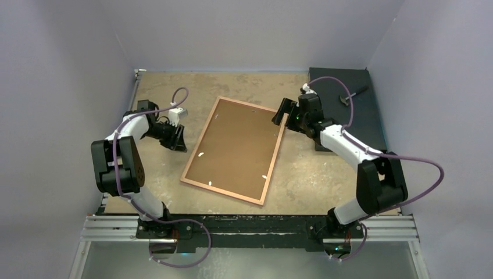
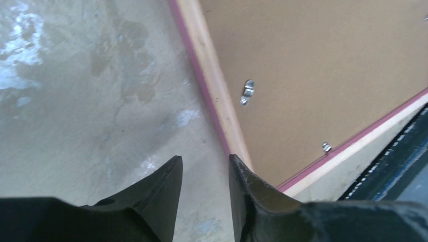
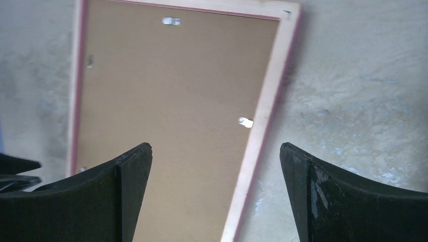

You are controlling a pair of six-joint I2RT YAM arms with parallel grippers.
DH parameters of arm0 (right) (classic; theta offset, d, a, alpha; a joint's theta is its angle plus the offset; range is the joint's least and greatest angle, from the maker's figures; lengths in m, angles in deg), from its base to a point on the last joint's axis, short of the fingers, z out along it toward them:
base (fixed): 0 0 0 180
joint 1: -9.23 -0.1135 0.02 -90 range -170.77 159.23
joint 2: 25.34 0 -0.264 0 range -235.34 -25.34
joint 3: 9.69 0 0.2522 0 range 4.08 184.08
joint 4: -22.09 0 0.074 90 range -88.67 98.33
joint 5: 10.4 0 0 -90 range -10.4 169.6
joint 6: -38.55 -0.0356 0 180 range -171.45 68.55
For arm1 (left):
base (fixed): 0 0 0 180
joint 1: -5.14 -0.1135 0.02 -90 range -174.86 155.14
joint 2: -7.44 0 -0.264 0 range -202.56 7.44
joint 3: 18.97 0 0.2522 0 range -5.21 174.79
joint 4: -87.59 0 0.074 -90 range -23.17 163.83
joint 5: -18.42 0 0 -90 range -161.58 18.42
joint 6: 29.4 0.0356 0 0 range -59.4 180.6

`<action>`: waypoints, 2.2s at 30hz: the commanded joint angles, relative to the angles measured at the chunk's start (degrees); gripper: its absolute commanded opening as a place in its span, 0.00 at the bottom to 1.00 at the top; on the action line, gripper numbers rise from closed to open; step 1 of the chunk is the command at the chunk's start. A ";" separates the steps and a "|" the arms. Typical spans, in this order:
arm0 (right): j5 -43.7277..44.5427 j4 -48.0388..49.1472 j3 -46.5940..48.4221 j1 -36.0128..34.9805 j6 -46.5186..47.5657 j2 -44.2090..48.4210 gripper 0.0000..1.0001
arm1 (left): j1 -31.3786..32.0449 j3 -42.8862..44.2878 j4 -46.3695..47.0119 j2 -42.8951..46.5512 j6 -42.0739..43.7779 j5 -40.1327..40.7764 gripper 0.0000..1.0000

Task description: Put the photo into the frame

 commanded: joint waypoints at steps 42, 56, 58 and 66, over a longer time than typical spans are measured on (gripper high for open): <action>-9.99 19.92 24.00 -33.35 -18.12 -34.59 0.71 | 4.71 -4.27 3.01 -7.45 1.60 -3.22 0.01; -8.87 21.15 25.53 -33.45 -18.44 -38.00 0.50 | 4.65 -4.38 3.19 -7.08 1.39 -2.78 0.01; -8.98 21.28 25.63 -33.48 -18.45 -38.20 0.45 | 4.67 -4.33 3.22 -7.11 1.34 -2.79 0.01; -9.66 20.32 26.16 -33.30 -18.78 -38.70 0.38 | 4.66 -4.68 3.21 -6.80 1.51 -2.75 0.00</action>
